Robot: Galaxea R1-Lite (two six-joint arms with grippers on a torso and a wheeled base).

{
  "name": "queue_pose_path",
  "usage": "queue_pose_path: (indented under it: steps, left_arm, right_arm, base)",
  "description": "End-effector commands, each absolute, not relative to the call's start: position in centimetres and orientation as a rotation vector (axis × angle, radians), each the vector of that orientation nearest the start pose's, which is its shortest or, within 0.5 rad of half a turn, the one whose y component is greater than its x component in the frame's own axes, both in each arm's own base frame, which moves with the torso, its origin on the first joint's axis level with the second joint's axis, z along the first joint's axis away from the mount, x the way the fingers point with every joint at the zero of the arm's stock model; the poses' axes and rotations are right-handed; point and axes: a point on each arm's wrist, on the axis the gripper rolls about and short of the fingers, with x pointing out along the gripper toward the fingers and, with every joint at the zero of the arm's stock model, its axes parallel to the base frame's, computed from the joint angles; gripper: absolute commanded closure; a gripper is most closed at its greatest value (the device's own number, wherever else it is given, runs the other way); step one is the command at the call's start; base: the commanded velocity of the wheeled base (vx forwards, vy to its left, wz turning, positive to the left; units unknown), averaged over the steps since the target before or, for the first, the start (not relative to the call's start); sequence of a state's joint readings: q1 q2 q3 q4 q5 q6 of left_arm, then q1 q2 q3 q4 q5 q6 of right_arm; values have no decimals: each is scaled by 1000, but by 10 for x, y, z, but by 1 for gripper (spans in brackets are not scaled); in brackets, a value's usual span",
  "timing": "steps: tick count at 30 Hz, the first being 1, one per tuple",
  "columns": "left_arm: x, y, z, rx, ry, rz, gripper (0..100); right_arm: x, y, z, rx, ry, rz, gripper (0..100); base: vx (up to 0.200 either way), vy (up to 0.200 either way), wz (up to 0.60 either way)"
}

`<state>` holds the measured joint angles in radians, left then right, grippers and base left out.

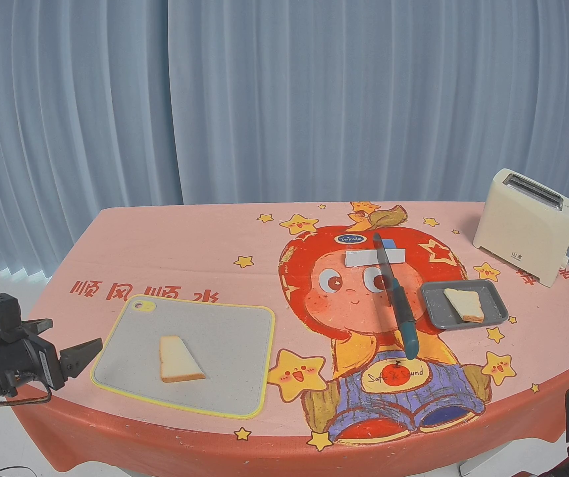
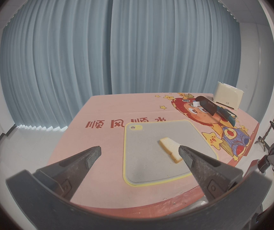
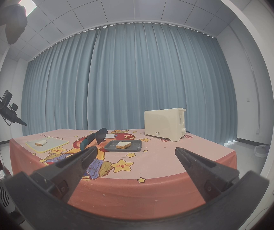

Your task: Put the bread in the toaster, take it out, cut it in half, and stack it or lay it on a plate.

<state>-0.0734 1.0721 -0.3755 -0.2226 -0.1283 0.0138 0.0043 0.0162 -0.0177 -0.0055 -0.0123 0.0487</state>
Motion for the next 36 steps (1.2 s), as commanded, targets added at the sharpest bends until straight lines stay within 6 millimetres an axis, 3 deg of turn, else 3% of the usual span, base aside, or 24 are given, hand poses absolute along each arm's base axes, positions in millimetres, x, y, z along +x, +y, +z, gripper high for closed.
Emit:
queue_pose_path:
  steps: [1,9,23,36]
  left_arm:
    - [151,-22,155,16,555,-243,0]
    - [174,-30,142,31,650,-265,0]
    - [192,-49,129,81,726,-287,0]
    - [216,-62,128,104,739,-250,0]
  right_arm:
    - [-23,0,76,49,-6,-8,0]
    - [-23,0,76,49,-6,-8,0]
    - [-23,0,76,49,-6,-8,0]
    - [-23,0,76,49,-6,-8,0]
  base:
    - [0,0,0]
    - [0,0,0]
    - [0,0,0]
    - [0,0,0]
